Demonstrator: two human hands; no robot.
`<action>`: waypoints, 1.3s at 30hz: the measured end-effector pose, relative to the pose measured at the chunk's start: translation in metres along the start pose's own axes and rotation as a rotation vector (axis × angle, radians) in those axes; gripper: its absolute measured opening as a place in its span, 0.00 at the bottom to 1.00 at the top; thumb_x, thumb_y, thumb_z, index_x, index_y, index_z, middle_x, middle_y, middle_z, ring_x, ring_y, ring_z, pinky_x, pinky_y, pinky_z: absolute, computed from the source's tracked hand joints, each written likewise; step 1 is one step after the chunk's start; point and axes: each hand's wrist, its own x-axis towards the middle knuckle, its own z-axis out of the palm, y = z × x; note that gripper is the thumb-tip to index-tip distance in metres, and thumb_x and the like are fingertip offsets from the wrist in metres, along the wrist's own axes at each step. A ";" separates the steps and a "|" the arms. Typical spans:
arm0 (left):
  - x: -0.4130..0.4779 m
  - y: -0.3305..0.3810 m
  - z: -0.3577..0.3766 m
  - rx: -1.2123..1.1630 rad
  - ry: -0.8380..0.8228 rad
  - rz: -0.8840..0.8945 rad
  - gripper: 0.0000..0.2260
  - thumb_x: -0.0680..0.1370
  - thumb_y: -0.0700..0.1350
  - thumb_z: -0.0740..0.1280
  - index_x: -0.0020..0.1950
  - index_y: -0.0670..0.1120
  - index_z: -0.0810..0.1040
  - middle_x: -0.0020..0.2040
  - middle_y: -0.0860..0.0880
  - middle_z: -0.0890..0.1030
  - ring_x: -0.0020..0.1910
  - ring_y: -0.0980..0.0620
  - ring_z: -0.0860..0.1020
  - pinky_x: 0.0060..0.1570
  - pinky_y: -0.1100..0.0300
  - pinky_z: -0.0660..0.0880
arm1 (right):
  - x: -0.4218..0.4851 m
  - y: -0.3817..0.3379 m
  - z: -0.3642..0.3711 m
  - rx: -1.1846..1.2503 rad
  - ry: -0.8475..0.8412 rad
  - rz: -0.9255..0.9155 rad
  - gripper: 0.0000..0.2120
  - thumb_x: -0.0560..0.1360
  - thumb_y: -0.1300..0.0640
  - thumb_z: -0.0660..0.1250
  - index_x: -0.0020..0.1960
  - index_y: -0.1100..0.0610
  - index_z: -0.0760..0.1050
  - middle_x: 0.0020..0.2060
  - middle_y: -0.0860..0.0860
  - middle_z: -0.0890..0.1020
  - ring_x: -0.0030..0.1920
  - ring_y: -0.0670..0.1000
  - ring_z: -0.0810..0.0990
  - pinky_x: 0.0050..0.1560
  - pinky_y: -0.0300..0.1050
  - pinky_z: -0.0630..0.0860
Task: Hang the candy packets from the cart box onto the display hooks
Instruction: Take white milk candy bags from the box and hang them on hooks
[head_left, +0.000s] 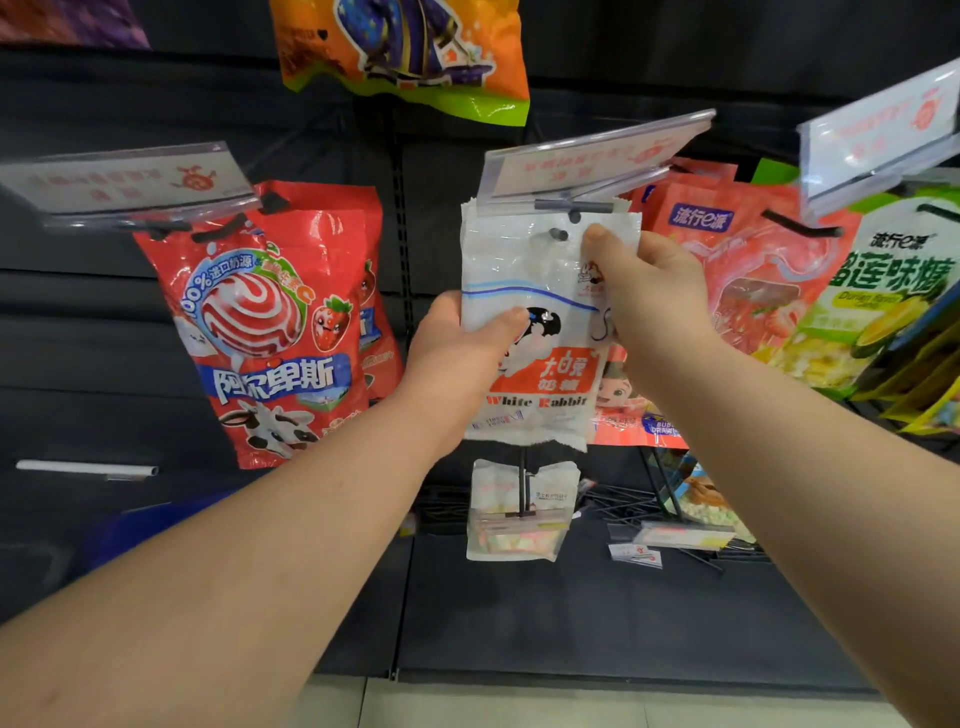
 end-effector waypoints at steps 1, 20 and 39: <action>0.005 0.000 0.000 0.034 0.020 0.024 0.07 0.77 0.46 0.69 0.48 0.55 0.72 0.49 0.51 0.81 0.50 0.49 0.81 0.54 0.47 0.79 | 0.003 0.001 0.000 -0.027 0.009 0.001 0.08 0.77 0.52 0.66 0.41 0.52 0.76 0.36 0.51 0.81 0.32 0.50 0.79 0.32 0.44 0.79; 0.047 0.000 -0.002 0.391 0.088 0.177 0.11 0.77 0.45 0.68 0.57 0.45 0.72 0.52 0.49 0.78 0.53 0.47 0.78 0.54 0.51 0.77 | 0.028 0.004 0.008 -0.285 0.048 0.014 0.13 0.77 0.47 0.63 0.52 0.57 0.76 0.46 0.54 0.80 0.45 0.53 0.78 0.49 0.51 0.77; -0.102 0.045 -0.040 1.547 -0.119 0.193 0.35 0.79 0.60 0.59 0.79 0.50 0.46 0.80 0.46 0.49 0.78 0.41 0.46 0.75 0.43 0.49 | -0.102 -0.049 -0.060 -1.563 -0.497 -0.315 0.30 0.77 0.40 0.59 0.74 0.51 0.58 0.71 0.52 0.63 0.73 0.59 0.59 0.70 0.60 0.60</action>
